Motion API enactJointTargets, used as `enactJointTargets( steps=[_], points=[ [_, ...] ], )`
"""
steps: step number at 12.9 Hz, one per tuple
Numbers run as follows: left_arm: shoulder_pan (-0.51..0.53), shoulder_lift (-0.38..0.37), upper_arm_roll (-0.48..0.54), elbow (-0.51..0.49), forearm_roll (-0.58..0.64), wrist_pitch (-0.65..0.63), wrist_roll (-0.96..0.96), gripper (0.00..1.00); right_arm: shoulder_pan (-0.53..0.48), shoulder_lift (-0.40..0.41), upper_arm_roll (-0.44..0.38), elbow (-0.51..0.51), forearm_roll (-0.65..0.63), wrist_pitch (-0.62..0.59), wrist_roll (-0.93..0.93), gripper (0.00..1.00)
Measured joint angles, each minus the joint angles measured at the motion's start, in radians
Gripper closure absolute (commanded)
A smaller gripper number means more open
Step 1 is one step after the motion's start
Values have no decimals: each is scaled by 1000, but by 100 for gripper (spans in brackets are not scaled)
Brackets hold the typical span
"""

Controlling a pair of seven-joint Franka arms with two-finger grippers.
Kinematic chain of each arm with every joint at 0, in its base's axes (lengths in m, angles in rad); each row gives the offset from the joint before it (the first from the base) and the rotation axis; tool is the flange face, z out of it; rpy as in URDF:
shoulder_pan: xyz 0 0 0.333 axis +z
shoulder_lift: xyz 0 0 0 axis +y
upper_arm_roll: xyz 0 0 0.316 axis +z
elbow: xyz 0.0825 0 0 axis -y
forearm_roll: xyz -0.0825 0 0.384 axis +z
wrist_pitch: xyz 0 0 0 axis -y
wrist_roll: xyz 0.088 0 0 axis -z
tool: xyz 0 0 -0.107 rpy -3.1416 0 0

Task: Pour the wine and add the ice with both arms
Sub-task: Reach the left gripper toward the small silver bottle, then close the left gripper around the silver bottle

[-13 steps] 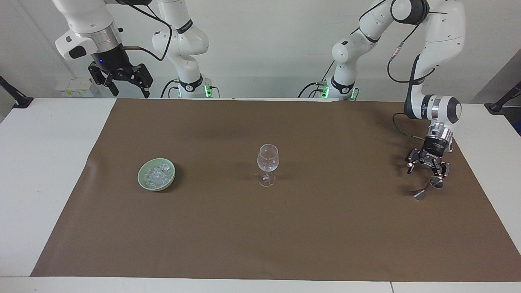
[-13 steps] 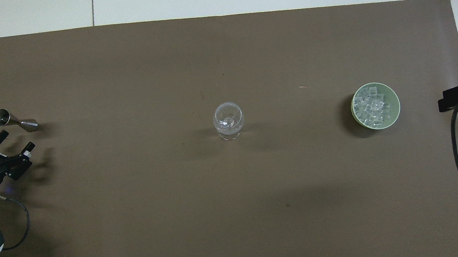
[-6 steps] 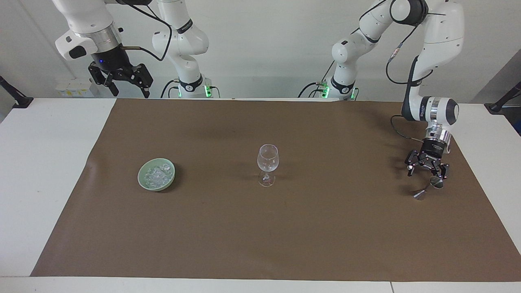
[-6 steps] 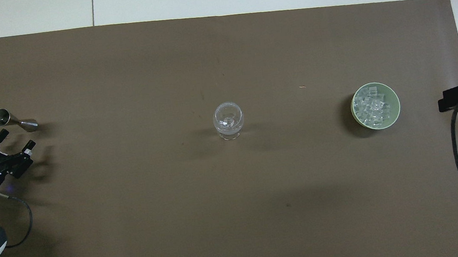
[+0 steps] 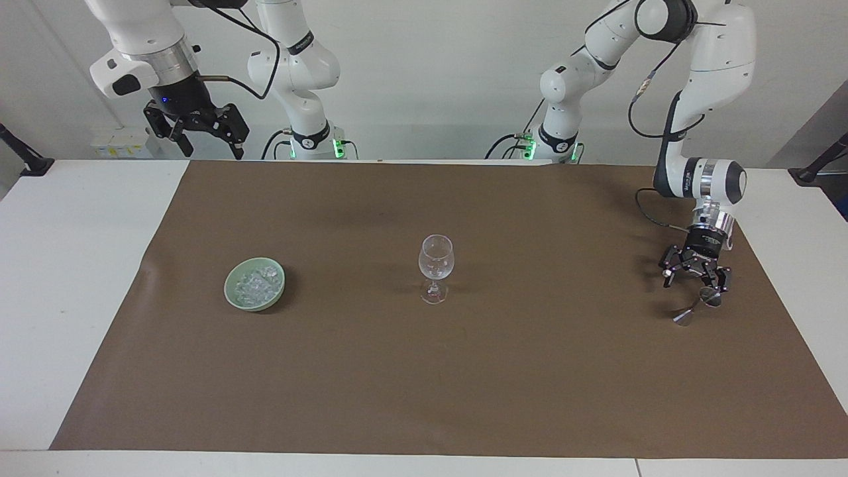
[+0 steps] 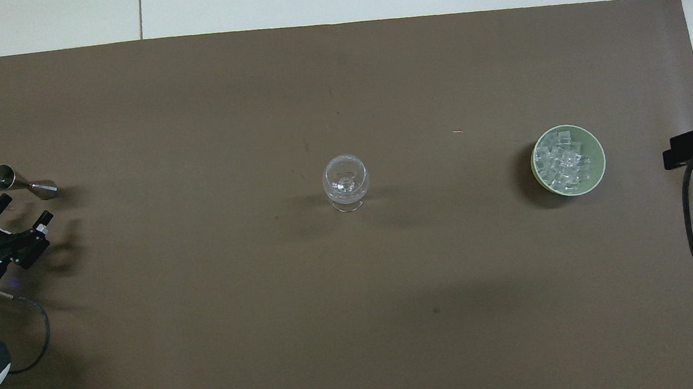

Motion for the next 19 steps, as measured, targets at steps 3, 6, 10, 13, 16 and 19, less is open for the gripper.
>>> enactJointTargets(
  steps=[3,6,10,13,16,19],
  points=[
    [-10,0,0,0,-23,1,22,6,0,0,0,0,0,0,0,0],
    [-18,2,0,7,-37,3,35,10,0,0,0,0,0,0,0,0],
    [-25,5,0,21,-57,15,36,14,0,0,0,0,0,0,0,0],
    [-36,13,0,26,-68,27,37,16,0,0,0,0,0,0,0,0],
    [-39,20,0,30,-75,32,39,17,0,0,0,0,0,0,0,0],
    [-40,22,0,35,-76,33,40,20,0,0,0,0,0,0,0,0]
  ],
)
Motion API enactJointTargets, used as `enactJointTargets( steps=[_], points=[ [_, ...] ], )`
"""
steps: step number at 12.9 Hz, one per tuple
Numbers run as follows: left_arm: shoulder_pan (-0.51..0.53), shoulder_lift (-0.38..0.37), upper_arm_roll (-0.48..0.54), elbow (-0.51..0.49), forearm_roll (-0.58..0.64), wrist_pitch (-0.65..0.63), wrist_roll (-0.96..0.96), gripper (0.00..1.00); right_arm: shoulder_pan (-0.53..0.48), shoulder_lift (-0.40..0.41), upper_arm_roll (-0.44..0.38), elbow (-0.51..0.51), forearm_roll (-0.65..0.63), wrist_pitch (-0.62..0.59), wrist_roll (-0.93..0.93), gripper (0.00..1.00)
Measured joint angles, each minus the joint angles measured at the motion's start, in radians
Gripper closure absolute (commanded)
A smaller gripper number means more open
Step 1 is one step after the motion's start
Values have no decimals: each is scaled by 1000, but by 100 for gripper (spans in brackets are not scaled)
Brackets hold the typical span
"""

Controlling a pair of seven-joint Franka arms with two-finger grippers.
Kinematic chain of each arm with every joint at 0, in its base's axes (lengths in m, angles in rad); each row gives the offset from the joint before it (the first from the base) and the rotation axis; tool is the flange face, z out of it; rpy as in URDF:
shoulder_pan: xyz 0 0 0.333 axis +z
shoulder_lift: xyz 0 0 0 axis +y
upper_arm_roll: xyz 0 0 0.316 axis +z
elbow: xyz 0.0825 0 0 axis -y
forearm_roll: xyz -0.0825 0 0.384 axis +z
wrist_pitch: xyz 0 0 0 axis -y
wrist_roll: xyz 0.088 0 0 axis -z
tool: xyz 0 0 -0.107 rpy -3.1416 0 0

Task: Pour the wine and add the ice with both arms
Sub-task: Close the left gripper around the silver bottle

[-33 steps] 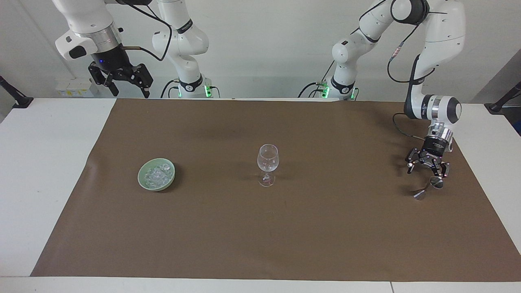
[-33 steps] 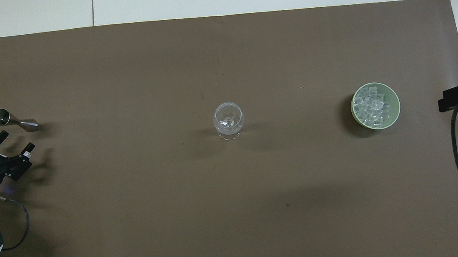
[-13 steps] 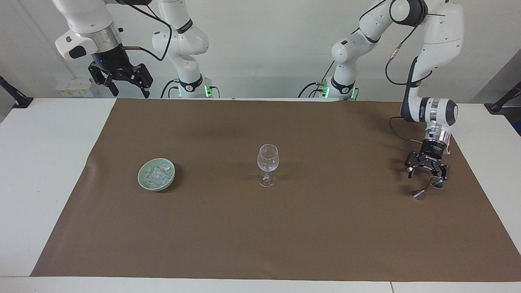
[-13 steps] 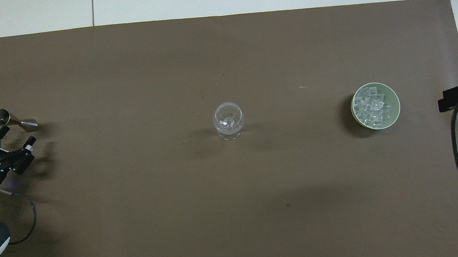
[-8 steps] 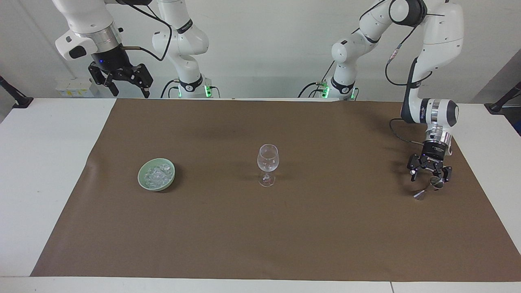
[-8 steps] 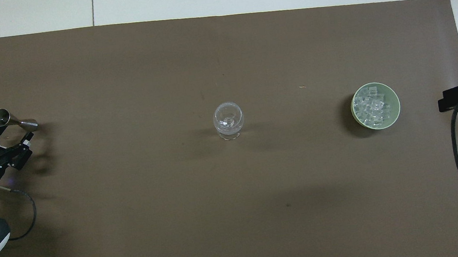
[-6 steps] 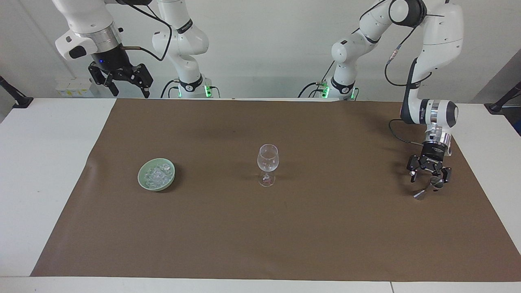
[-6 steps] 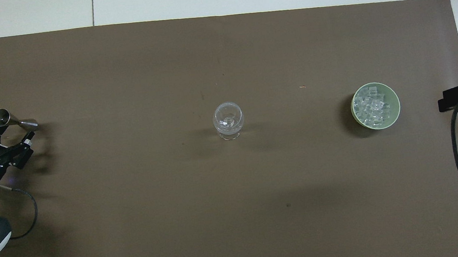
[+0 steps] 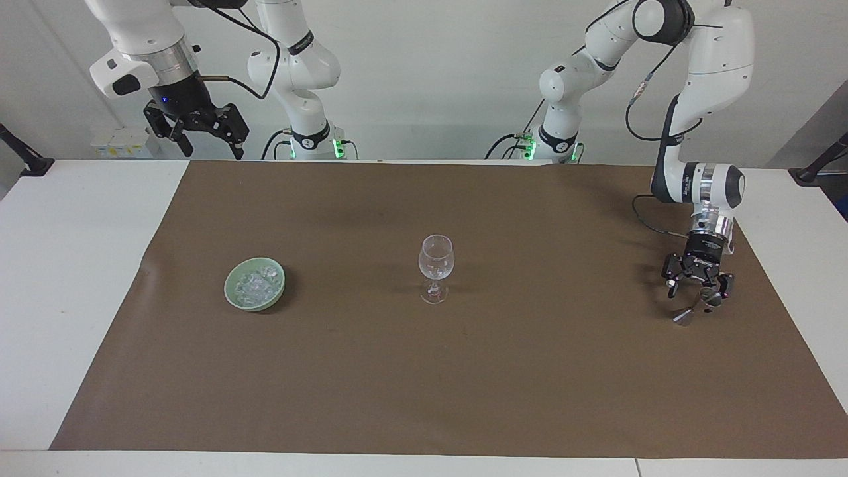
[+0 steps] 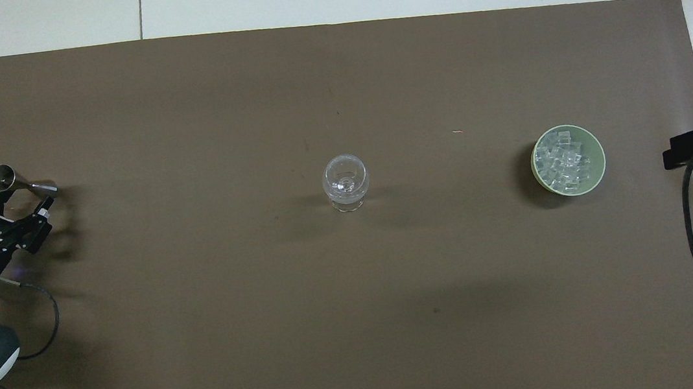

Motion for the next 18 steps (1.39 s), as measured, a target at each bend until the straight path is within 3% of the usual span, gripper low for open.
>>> enactJointTargets(
  steps=[18],
  points=[
    [-6,18,0,18,-30,2,5,31,0,0,0,0,0,0,0,0]
  ],
)
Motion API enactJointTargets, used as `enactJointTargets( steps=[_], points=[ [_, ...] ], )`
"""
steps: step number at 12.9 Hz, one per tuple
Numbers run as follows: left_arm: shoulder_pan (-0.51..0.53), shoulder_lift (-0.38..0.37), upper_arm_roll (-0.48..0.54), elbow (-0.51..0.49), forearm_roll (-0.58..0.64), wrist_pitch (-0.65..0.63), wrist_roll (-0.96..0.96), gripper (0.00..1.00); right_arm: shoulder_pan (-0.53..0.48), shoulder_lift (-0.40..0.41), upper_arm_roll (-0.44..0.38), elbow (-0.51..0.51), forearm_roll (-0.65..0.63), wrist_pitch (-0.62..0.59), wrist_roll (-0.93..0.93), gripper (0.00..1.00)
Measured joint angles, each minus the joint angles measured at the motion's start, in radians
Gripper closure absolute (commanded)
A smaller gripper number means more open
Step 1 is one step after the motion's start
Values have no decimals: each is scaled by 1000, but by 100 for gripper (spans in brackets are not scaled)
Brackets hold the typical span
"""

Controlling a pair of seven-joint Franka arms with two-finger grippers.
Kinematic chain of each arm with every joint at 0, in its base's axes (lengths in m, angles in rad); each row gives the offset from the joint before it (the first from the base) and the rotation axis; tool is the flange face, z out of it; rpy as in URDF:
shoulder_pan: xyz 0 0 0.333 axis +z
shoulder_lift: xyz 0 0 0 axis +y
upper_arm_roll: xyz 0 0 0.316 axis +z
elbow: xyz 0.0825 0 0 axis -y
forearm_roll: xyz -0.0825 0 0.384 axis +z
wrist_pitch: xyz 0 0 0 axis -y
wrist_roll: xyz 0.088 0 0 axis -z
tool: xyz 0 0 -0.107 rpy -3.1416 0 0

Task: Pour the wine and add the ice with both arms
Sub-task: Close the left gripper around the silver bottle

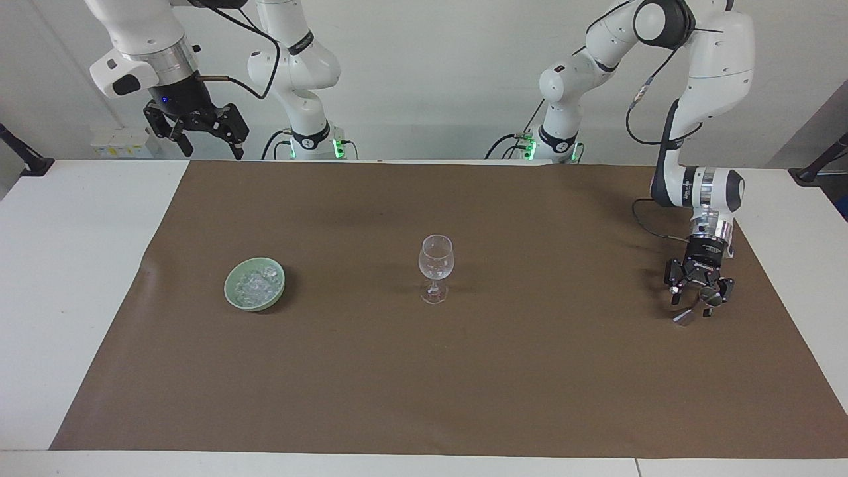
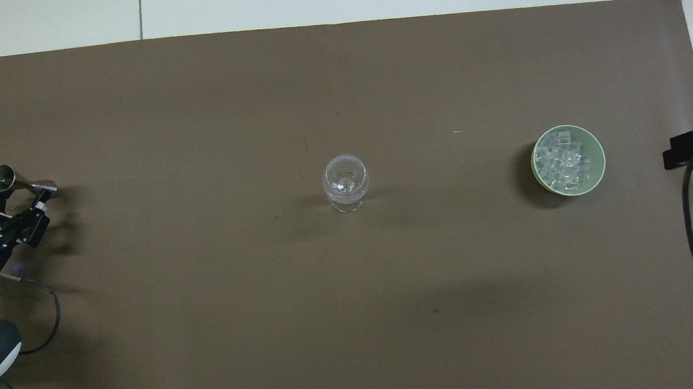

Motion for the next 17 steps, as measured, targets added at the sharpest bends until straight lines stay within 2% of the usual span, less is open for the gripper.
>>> enactJointTargets(
  steps=[17],
  points=[
    [-1,2,0,6,-15,0,1,50,0,0,0,0,0,0,0,0]
  ],
)
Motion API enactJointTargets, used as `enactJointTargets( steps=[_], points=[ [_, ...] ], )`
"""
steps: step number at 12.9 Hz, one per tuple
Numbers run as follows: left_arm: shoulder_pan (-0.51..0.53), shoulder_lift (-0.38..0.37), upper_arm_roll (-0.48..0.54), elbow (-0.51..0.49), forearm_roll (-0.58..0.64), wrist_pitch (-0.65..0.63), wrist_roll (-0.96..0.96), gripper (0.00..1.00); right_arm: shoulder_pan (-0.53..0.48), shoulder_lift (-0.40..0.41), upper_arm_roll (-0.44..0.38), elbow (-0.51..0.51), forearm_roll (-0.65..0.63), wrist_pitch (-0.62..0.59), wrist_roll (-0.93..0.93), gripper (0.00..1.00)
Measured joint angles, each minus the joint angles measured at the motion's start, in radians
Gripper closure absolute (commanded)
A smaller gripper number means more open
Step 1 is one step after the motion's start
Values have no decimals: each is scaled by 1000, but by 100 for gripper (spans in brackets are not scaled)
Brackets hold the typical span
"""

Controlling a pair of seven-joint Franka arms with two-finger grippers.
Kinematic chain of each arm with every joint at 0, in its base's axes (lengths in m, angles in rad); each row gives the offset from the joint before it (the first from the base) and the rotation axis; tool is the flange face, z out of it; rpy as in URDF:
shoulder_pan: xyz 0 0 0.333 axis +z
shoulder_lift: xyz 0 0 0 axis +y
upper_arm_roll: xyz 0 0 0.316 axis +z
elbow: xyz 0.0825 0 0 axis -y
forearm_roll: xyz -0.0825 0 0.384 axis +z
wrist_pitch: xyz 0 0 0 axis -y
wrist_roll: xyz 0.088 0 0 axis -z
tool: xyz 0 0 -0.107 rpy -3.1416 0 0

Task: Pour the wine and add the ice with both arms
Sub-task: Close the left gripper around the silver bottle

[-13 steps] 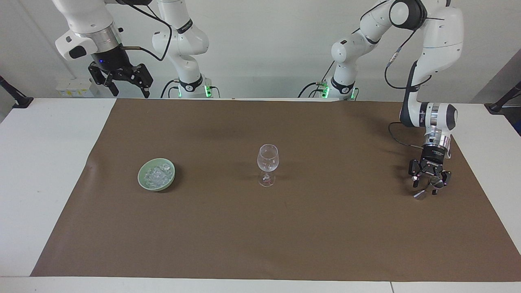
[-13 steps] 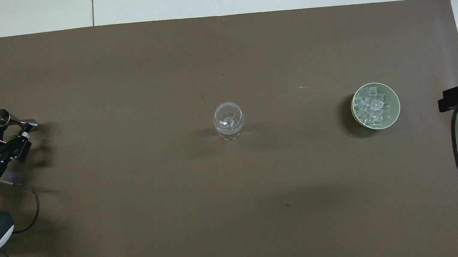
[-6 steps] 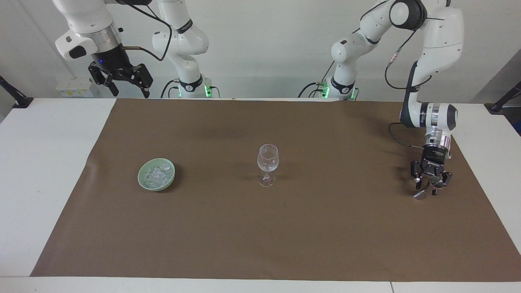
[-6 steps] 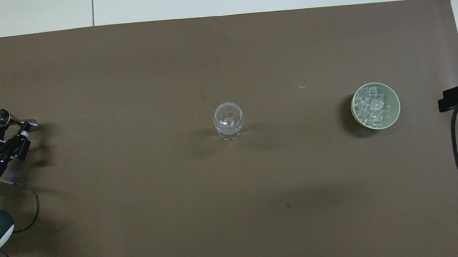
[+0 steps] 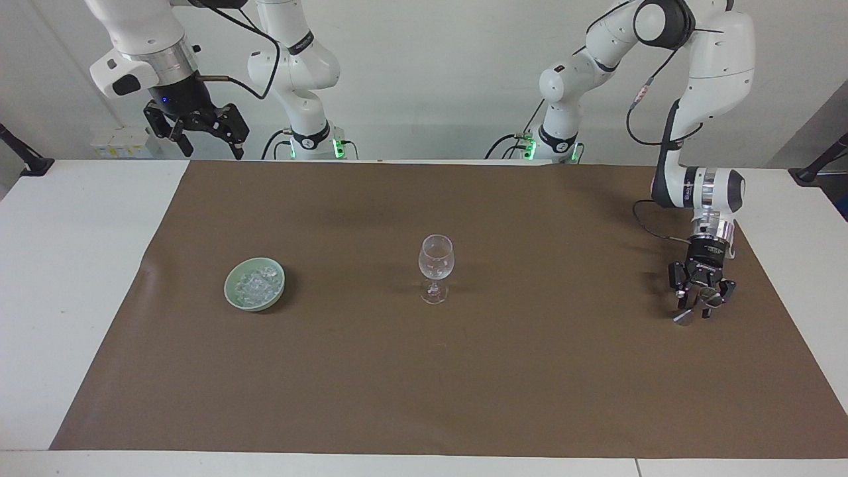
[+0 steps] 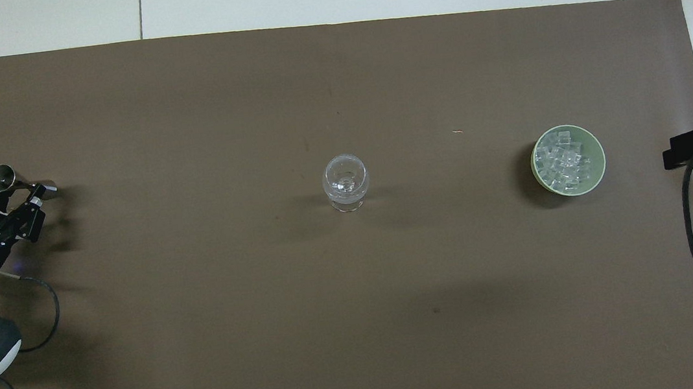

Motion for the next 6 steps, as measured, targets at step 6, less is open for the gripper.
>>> enactJointTargets(
  steps=[6],
  points=[
    [-1,0,0,0,0,-1,0,54,0,0,0,0,0,0,0,0]
  ],
)
